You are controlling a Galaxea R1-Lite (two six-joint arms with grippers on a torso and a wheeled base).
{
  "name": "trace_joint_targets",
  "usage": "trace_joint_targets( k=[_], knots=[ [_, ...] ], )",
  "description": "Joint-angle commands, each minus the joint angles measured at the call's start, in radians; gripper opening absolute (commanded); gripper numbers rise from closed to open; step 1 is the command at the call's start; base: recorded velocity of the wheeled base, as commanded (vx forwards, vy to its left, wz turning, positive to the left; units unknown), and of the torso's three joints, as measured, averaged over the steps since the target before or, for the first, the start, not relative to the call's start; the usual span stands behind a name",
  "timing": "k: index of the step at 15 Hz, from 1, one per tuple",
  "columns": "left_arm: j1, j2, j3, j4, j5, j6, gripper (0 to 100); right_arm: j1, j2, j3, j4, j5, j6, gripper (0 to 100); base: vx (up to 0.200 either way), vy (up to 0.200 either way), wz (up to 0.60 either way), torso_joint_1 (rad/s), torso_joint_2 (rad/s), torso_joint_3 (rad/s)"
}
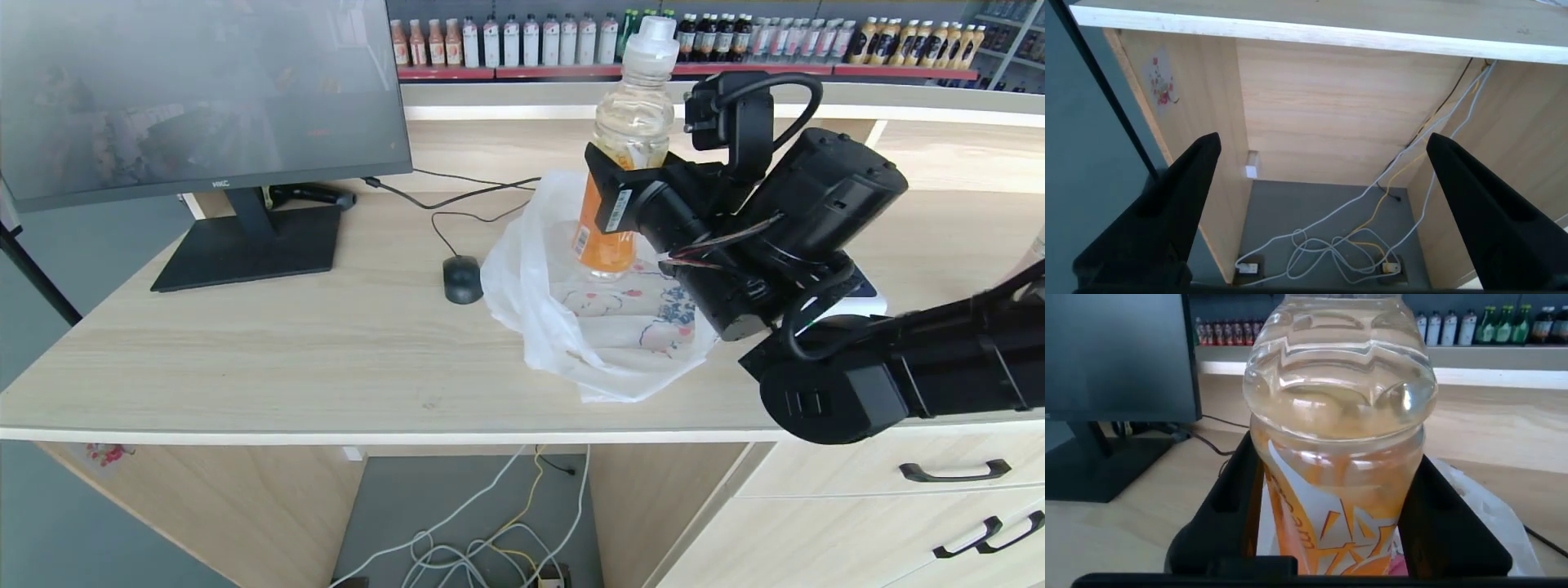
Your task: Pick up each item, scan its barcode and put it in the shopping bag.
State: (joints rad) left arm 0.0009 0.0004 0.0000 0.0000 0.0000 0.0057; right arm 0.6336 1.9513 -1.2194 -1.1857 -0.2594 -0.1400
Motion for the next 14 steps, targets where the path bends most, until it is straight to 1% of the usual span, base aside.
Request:
trace_joint_targets(
  k=[1, 3, 9, 14],
  knots=[
    [-0.001, 0.000, 0.000, 0.000, 0.000, 0.000, 100, -0.008, 0.069, -0.066, 0.025, -0.001, -0.001, 0, 0.000, 0.000, 0.00, 0.000, 0.00, 0.000],
    [-0.001, 0.000, 0.000, 0.000, 0.000, 0.000, 100, -0.023, 0.106, -0.126, 0.032, 0.002, -0.001, 0, 0.000, 0.000, 0.00, 0.000, 0.00, 0.000],
    [0.001, 0.000, 0.000, 0.000, 0.000, 0.000, 100, -0.048, 0.164, -0.232, 0.083, 0.009, 0.003, 0, 0.000, 0.000, 0.00, 0.000, 0.00, 0.000],
    [-0.001, 0.000, 0.000, 0.000, 0.000, 0.000, 100, -0.051, 0.209, -0.269, 0.084, 0.020, 0.005, 0, 0.000, 0.000, 0.00, 0.000, 0.00, 0.000]
  ],
)
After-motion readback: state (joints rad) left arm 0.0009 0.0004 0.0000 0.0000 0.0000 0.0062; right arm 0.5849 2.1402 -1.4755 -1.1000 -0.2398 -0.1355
